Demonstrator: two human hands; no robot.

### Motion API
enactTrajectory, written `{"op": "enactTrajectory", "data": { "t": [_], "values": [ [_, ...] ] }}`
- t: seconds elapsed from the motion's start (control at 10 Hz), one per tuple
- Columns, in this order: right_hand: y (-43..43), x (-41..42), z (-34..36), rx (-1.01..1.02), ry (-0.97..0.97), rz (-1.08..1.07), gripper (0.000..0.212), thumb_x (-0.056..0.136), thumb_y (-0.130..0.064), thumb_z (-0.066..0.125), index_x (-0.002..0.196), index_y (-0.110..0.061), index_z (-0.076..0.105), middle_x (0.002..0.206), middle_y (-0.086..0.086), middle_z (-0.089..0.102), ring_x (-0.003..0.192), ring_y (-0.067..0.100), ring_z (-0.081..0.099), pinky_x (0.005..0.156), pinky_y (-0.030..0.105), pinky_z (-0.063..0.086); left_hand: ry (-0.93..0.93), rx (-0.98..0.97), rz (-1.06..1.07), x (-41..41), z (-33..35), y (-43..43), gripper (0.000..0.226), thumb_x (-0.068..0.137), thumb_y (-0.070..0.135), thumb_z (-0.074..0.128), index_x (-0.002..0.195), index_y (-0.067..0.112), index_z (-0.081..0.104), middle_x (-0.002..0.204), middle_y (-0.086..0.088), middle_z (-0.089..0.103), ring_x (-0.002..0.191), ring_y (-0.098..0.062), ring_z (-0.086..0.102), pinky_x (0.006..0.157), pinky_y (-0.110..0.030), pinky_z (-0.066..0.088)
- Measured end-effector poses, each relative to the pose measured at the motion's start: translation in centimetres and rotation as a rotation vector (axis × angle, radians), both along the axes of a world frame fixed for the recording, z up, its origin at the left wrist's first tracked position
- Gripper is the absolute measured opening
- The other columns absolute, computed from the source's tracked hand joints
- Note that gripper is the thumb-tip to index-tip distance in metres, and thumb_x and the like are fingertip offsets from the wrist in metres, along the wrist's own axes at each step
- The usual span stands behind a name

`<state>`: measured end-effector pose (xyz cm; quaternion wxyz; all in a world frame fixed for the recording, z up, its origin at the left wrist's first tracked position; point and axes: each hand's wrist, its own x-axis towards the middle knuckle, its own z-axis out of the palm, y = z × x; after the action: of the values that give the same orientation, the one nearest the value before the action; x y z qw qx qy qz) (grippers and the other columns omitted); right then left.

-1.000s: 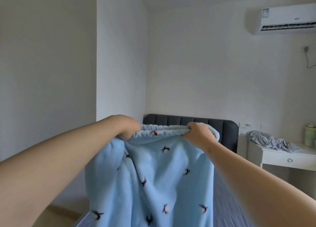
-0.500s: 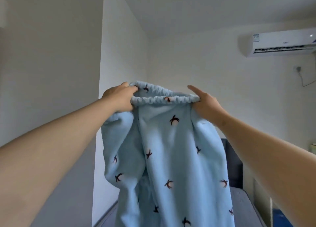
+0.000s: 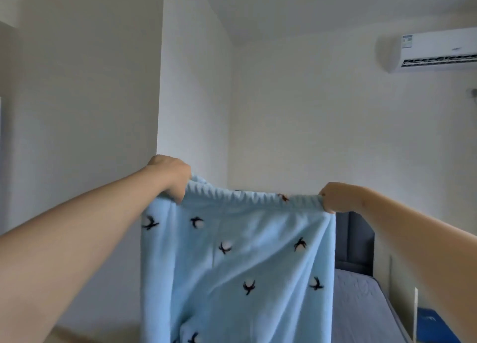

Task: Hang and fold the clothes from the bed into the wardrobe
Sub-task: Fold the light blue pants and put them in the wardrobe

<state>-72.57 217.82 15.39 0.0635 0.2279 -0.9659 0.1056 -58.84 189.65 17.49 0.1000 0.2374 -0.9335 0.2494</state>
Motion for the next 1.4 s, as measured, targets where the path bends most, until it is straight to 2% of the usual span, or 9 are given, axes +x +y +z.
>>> {"op": "enactTrajectory", "data": {
  "t": [0.3, 0.4, 0.5, 0.7, 0.9, 1.0, 1.2, 1.3, 1.4],
  "values": [
    [1.1, -2.8, -2.1, -0.842, -0.190, -0.025, 0.015, 0.084, -0.019, 0.063, 0.078, -0.007, 0.056, 0.086, 0.008, 0.054, 0.090, 0.026, 0.051, 0.088, 0.043, 0.048, 0.467, 0.209, -0.176, -1.1, -0.9, -2.5, 0.021, 0.069, 0.013, 0.063, 0.059, 0.012, 0.044, 0.065, -0.004, 0.049, 0.071, -0.029, 0.051, 0.055, -0.025, 0.033],
    [1.0, -2.9, -2.3, -0.982, -0.277, 0.068, 0.025, 0.077, -0.019, 0.076, 0.081, -0.008, 0.054, 0.089, 0.011, 0.060, 0.085, 0.027, 0.059, 0.087, 0.046, 0.052, 0.512, 0.325, -0.241, -1.7, -0.7, -2.2, 0.015, 0.070, 0.009, 0.063, 0.065, 0.012, 0.050, 0.066, -0.003, 0.048, 0.073, -0.026, 0.046, 0.055, -0.025, 0.033],
    [1.1, -3.7, -2.4, -1.103, -0.188, 0.053, 0.031, 0.073, -0.012, 0.079, 0.086, -0.006, 0.051, 0.092, 0.014, 0.056, 0.082, 0.027, 0.057, 0.085, 0.046, 0.052, 0.561, 0.408, -0.301, -2.1, -0.3, -2.1, 0.038, 0.073, 0.005, 0.062, 0.108, 0.018, 0.054, 0.089, -0.005, 0.056, 0.083, -0.025, 0.049, 0.066, -0.028, 0.038],
    [2.4, -3.8, -3.2, -1.375, -0.427, 0.232, 0.021, 0.084, 0.000, 0.063, 0.104, 0.005, 0.059, 0.091, 0.014, 0.063, 0.070, 0.023, 0.065, 0.065, 0.032, 0.056, 1.191, 0.974, -0.409, -2.1, 0.7, -1.9, 0.047, 0.071, -0.002, 0.071, 0.116, 0.010, 0.060, 0.115, -0.007, 0.060, 0.108, -0.024, 0.057, 0.088, -0.025, 0.041],
    [2.7, -3.1, -7.5, -0.941, -0.565, 0.104, 0.031, 0.085, -0.008, 0.066, 0.110, 0.008, 0.060, 0.103, 0.020, 0.068, 0.088, 0.028, 0.066, 0.077, 0.038, 0.057, 0.839, 1.527, -0.374, -1.8, -3.2, -1.8, 0.024, 0.076, -0.014, 0.052, 0.074, 0.008, 0.061, 0.069, -0.009, 0.066, 0.068, -0.024, 0.061, 0.061, -0.024, 0.050],
    [2.5, -2.5, -7.1, -1.202, -0.595, 0.223, 0.021, 0.091, -0.013, 0.057, 0.106, 0.001, 0.060, 0.091, 0.015, 0.068, 0.082, 0.026, 0.064, 0.077, 0.041, 0.055, 0.662, 1.664, -0.390, -0.7, -3.2, -1.9, 0.021, 0.084, -0.005, 0.048, 0.074, 0.009, 0.061, 0.067, -0.009, 0.066, 0.055, -0.018, 0.065, 0.051, -0.021, 0.054],
    [1.6, -1.9, -4.2, -1.473, -0.642, 0.511, 0.028, 0.088, -0.018, 0.055, 0.068, -0.013, 0.074, 0.083, 0.011, 0.072, 0.076, 0.019, 0.071, 0.061, 0.021, 0.055, 0.856, 1.916, -0.640, 0.0, -2.5, -2.6, 0.044, 0.091, 0.003, 0.037, 0.063, 0.008, 0.071, 0.058, -0.009, 0.068, 0.049, -0.017, 0.066, 0.044, -0.023, 0.053],
    [0.4, -0.7, -2.7, -1.487, -0.611, 0.487, 0.035, 0.097, -0.001, 0.038, 0.071, -0.008, 0.061, 0.090, 0.017, 0.068, 0.084, 0.028, 0.062, 0.076, 0.015, 0.048, 0.754, 1.858, -0.345, -1.8, -4.2, -3.3, 0.026, 0.088, 0.008, 0.046, 0.074, 0.003, 0.067, 0.059, -0.012, 0.068, 0.048, -0.021, 0.066, 0.052, -0.029, 0.055],
    [-1.1, -3.3, -6.9, -1.633, -0.841, -0.232, 0.025, 0.094, -0.015, 0.048, 0.086, 0.003, 0.064, 0.069, 0.014, 0.066, 0.073, 0.030, 0.061, 0.075, 0.031, 0.052, 0.763, 1.781, -0.081, -3.1, -5.7, -3.3, 0.018, 0.089, 0.014, 0.053, 0.080, 0.001, 0.062, 0.057, -0.013, 0.066, 0.053, -0.025, 0.064, 0.062, -0.033, 0.052]
  ]
}}
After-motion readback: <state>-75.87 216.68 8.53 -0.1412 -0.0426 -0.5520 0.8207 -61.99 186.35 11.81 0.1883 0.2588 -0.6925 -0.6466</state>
